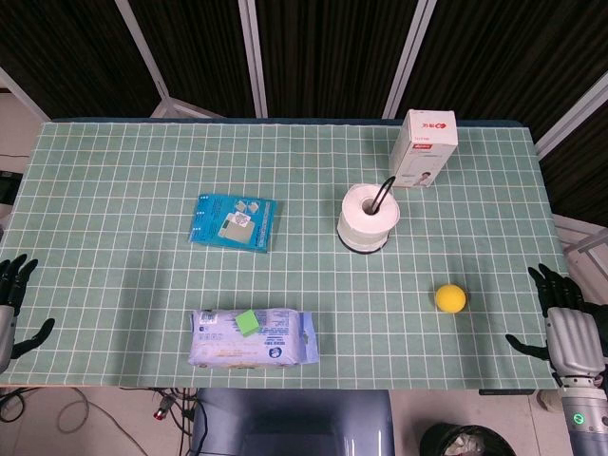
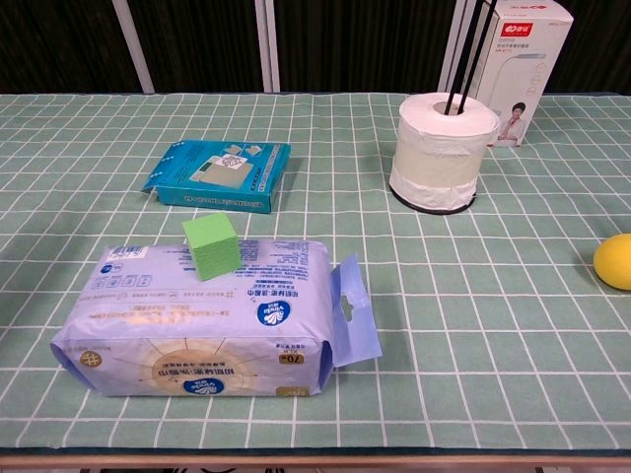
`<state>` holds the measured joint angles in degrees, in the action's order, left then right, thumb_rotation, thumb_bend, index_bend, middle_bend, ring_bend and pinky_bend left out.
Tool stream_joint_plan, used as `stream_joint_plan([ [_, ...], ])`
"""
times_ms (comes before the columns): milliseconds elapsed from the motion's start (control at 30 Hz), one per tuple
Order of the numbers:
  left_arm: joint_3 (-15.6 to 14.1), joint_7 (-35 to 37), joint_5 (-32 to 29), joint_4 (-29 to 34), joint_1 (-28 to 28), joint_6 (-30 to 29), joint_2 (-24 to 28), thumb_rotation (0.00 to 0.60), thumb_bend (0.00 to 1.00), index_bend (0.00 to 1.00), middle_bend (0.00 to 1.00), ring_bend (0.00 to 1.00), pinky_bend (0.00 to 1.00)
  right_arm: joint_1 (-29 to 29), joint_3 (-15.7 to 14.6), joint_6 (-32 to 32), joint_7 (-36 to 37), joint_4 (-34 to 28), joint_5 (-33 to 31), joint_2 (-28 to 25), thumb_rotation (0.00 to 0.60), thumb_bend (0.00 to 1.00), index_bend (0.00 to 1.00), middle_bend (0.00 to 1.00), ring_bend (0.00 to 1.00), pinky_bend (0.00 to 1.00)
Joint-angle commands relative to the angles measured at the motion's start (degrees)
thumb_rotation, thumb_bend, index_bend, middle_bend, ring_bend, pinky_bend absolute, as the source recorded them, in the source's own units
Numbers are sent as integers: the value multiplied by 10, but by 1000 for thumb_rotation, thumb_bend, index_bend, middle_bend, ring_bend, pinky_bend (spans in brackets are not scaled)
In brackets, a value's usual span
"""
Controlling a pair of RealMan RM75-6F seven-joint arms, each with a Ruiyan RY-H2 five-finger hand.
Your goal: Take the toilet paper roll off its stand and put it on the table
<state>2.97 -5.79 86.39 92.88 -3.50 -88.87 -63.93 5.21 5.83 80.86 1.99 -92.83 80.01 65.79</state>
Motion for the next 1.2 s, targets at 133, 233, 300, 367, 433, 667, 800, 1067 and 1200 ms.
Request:
stream_joint_plan([
  [133, 2, 2, -7, 0, -1, 6, 1, 600, 241, 34, 0, 0, 0, 22, 9, -63, 53, -24, -38, 4, 600, 0, 0, 0, 0, 0],
  [233, 1, 3, -4, 0, -2, 6, 2, 600, 241, 34, 0, 0, 0, 52, 29, -128, 112, -34, -68, -1, 600, 0, 0, 0, 0, 0],
  [300, 1, 4, -3, 1, -2, 5, 2, 600, 241, 34, 0, 0, 0, 73, 47, -160, 144, -30, -87, 1, 600, 0, 0, 0, 0, 0],
  [367, 2, 4, -4, 0, -1, 4, 2, 600, 241, 34, 0, 0, 0, 102, 72, -199, 170, -15, -115, 13, 600, 0, 0, 0, 0, 0],
  [433, 3, 5, -7, 0, -1, 5, 2, 600, 241, 34, 0, 0, 0, 129, 92, -237, 185, 8, -143, 26, 600, 0, 0, 0, 0, 0],
  [667, 2, 1, -8, -1, -4, 11, 0, 600, 241, 34, 0, 0, 0, 212, 138, -320, 202, 116, -214, 109, 600, 0, 0, 0, 0, 0],
  [800, 4, 1, -11, -2, -4, 11, 0, 600, 241, 34, 0, 0, 0, 256, 157, -356, 207, 192, -253, 172, 600, 0, 0, 0, 0, 0],
  [1067, 8, -1, -22, -6, -7, 18, -2, 600, 241, 34, 0, 0, 0, 311, 182, -377, 216, 305, -279, 264, 600, 0, 0, 0, 0, 0],
  [1200, 9, -4, -24, -6, -9, 22, -4, 600, 241, 34, 0, 0, 0, 325, 194, -398, 228, 324, -291, 281, 600, 0, 0, 0, 0, 0],
])
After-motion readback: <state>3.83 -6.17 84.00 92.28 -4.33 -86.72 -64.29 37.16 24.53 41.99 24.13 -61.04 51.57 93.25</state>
